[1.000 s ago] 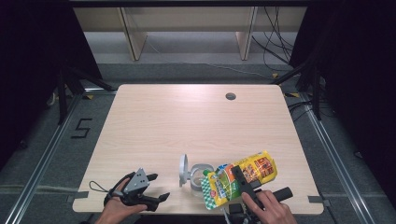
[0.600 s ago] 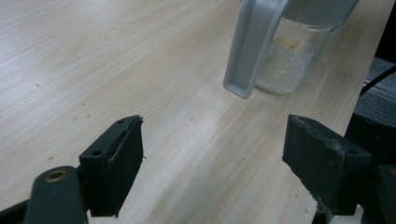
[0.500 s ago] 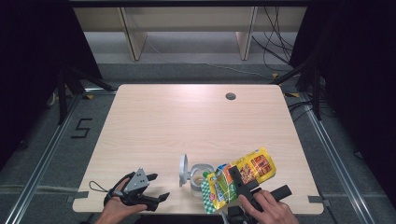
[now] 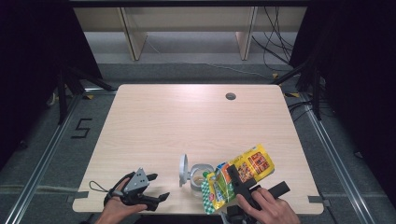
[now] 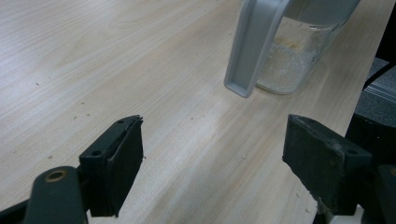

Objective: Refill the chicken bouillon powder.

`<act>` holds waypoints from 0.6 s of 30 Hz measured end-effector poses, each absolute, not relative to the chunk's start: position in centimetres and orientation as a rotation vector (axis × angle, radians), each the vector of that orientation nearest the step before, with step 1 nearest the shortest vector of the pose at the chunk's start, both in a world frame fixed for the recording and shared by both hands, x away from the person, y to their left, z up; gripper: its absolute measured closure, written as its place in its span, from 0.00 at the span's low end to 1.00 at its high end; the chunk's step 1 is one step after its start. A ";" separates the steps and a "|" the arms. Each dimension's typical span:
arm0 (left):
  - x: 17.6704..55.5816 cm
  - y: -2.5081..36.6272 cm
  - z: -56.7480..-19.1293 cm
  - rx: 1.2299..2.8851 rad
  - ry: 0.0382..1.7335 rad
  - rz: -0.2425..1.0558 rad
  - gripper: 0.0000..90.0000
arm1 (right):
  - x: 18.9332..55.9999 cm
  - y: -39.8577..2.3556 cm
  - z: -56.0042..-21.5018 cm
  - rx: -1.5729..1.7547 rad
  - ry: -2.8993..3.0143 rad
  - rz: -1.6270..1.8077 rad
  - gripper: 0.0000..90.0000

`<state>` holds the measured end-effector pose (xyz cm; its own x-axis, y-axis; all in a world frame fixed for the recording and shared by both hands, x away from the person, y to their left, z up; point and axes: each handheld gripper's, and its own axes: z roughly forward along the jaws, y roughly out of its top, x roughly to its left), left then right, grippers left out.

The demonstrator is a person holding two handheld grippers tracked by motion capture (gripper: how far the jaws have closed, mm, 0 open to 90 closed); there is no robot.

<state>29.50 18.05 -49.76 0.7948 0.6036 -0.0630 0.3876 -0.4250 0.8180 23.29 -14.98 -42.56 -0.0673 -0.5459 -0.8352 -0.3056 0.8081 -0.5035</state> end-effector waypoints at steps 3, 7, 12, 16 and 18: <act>29.4 18.0 -49.8 2.060 0.743 0.292 0.22 | 23.3 -15.0 -42.6 -0.682 1.669 -0.222 0.65; 29.6 18.1 -49.7 2.073 0.712 0.308 0.22 | 23.3 -15.0 -42.5 -0.692 1.664 -0.232 0.65; 29.5 18.1 -49.8 2.065 0.745 0.295 0.22 | 23.2 -14.8 -42.1 -0.710 1.654 -0.239 0.65; 29.5 18.2 -49.8 2.045 0.763 0.306 0.22 | 23.2 -14.9 -41.9 -0.726 1.652 -0.254 0.65; 29.6 18.1 -49.8 2.040 0.762 0.309 0.22 | 23.2 -15.0 -41.7 -0.724 1.657 -0.258 0.65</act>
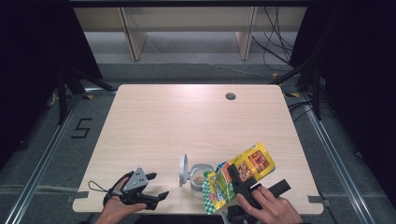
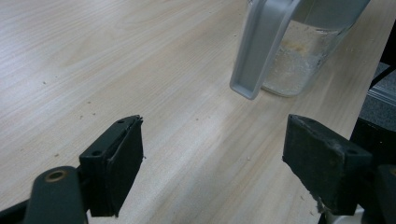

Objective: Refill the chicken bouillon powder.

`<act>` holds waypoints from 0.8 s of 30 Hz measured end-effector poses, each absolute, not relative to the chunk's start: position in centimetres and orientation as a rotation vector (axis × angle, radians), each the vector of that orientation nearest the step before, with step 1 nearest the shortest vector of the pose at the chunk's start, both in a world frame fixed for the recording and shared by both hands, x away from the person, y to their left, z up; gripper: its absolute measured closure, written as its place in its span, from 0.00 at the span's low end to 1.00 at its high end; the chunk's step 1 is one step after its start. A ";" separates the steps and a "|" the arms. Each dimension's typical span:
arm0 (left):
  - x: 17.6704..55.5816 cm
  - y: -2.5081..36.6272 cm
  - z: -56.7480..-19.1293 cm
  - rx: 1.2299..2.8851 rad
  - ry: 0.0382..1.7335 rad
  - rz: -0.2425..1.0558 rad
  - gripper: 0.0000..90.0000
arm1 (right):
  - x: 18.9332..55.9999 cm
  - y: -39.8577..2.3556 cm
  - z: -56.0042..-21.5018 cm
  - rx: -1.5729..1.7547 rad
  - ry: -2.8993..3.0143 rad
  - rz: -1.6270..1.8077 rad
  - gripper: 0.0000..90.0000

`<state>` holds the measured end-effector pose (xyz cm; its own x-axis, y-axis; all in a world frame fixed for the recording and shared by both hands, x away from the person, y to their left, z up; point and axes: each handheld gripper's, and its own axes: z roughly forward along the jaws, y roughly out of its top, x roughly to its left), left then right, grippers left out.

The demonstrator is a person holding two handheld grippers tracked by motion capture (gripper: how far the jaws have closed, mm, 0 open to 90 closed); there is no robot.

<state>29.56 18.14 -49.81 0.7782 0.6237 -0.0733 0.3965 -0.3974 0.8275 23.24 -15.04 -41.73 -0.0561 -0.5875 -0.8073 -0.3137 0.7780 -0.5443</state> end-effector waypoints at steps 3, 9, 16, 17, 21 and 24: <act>29.5 18.1 -49.8 2.046 0.755 0.296 0.22 | 23.2 -15.0 -41.7 -0.741 1.648 -0.266 0.65; 29.7 18.2 -49.8 2.062 0.732 0.311 0.22 | 23.5 -14.8 -41.8 -0.776 1.647 -0.275 0.65; 29.6 18.1 -49.8 2.050 0.746 0.300 0.22 | 23.6 -14.5 -41.5 -0.824 1.654 -0.306 0.66; 29.6 18.2 -49.8 2.063 0.747 0.306 0.22 | 23.6 -14.5 -41.5 -0.827 1.648 -0.305 0.66; 29.6 18.1 -49.9 2.045 0.754 0.298 0.22 | 23.8 -14.5 -41.4 -0.830 1.650 -0.308 0.66; 29.7 18.2 -49.8 2.071 0.742 0.316 0.22 | 23.7 -14.5 -41.5 -0.833 1.636 -0.315 0.66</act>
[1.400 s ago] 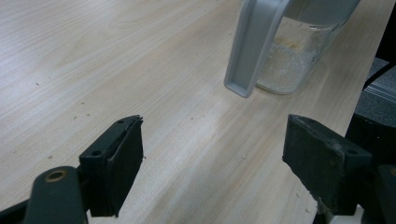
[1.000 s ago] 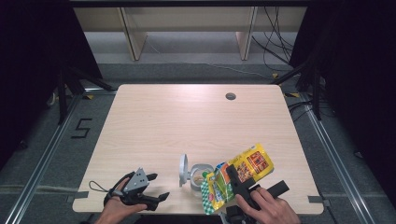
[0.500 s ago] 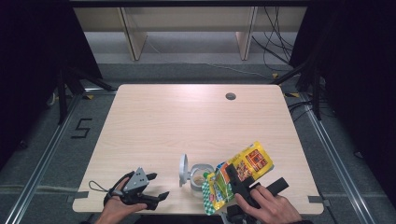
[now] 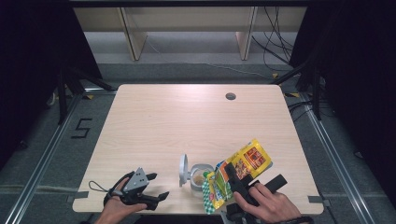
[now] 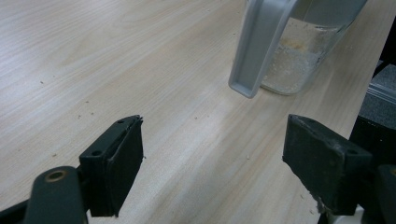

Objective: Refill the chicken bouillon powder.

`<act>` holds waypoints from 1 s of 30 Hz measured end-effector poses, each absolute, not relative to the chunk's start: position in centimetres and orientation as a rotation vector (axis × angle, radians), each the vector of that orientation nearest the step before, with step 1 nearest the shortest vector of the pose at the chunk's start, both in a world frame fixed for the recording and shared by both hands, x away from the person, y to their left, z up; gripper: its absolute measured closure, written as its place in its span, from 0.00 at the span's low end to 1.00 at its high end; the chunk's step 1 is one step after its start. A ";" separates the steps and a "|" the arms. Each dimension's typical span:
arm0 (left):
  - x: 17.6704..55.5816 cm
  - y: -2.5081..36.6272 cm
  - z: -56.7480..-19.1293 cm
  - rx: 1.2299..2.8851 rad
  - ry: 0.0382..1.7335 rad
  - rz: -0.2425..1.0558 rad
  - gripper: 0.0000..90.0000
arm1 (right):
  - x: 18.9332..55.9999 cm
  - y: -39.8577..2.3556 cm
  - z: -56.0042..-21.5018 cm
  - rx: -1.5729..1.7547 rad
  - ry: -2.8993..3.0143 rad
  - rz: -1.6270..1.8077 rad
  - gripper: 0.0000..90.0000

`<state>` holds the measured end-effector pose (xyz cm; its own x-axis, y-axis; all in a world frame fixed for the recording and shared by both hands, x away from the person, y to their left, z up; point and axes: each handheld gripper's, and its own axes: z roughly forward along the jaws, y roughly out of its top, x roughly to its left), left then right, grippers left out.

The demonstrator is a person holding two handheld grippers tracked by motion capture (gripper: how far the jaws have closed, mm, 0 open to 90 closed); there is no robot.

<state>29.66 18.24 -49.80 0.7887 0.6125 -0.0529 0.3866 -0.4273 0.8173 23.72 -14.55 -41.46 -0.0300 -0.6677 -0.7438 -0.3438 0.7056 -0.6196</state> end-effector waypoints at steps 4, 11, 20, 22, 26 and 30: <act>29.7 18.2 -49.8 2.071 0.742 0.315 0.22 | 23.8 -14.6 -41.4 -0.840 1.655 -0.304 0.66; 29.6 18.1 -49.8 2.043 0.762 0.295 0.21 | 23.7 -14.5 -41.5 -0.844 1.639 -0.315 0.66; 29.7 18.1 -49.8 2.052 0.738 0.309 0.21 | 23.8 -14.7 -41.3 -0.845 1.657 -0.320 0.67; 29.6 18.1 -49.8 2.049 0.762 0.300 0.21 | 23.6 -14.7 -41.3 -0.837 1.659 -0.317 0.67; 29.6 18.1 -49.8 2.048 0.759 0.299 0.21 | 23.7 -14.7 -41.3 -0.851 1.653 -0.321 0.67; 29.7 18.3 -49.7 2.076 0.751 0.317 0.21 | 23.6 -14.7 -41.2 -0.854 1.659 -0.329 0.67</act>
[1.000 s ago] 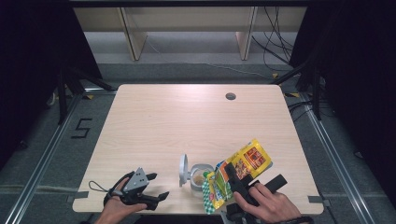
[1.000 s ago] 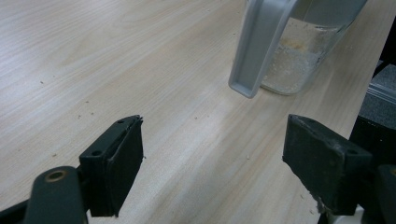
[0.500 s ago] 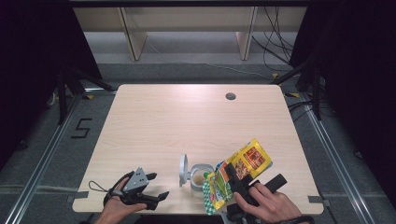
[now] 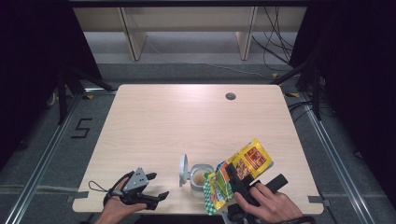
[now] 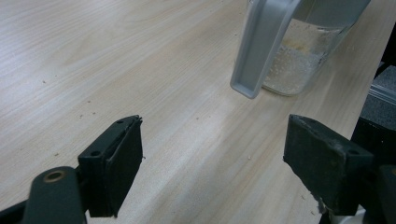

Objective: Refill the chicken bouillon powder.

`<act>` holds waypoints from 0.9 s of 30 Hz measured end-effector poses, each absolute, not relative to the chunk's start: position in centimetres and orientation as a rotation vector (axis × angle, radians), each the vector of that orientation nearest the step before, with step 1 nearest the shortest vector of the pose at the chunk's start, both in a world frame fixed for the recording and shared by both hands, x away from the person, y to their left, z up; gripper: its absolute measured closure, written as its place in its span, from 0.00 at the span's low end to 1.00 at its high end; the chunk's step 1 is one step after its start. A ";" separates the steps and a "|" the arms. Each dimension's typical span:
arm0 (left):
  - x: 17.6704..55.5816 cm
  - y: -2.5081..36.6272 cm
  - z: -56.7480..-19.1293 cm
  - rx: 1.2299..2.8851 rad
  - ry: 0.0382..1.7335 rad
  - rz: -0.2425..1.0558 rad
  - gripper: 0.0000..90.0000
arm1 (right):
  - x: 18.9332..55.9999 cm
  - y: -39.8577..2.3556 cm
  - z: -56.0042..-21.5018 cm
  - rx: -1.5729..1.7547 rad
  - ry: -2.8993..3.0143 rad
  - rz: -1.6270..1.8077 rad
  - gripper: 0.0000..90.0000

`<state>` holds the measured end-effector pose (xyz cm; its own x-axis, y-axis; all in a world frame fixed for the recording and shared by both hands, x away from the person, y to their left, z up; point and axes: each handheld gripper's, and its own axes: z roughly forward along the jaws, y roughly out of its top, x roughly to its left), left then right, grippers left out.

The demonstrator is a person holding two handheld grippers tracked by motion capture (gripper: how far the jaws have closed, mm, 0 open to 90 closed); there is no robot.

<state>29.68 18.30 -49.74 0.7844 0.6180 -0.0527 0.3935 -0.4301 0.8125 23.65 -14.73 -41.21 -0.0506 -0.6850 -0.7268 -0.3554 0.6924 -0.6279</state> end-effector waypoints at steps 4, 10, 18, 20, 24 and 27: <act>29.5 18.1 -49.8 2.040 0.766 0.296 0.21 | 23.6 -14.8 -41.3 -0.848 1.660 -0.324 0.67; 29.6 18.2 -49.7 2.052 0.758 0.314 0.21 | 23.6 -14.8 -41.1 -0.856 1.656 -0.327 0.67; 29.7 18.4 -49.7 2.050 0.753 0.309 0.21 | 23.7 -14.8 -41.1 -0.858 1.652 -0.319 0.67; 29.7 18.3 -49.7 2.051 0.754 0.305 0.21 | 23.7 -14.8 -41.1 -0.858 1.654 -0.317 0.67; 29.6 18.3 -49.7 2.042 0.755 0.303 0.21 | 23.7 -14.8 -41.2 -0.851 1.660 -0.320 0.67; 29.7 18.3 -49.7 2.051 0.753 0.308 0.21 | 23.7 -14.8 -41.2 -0.854 1.657 -0.317 0.67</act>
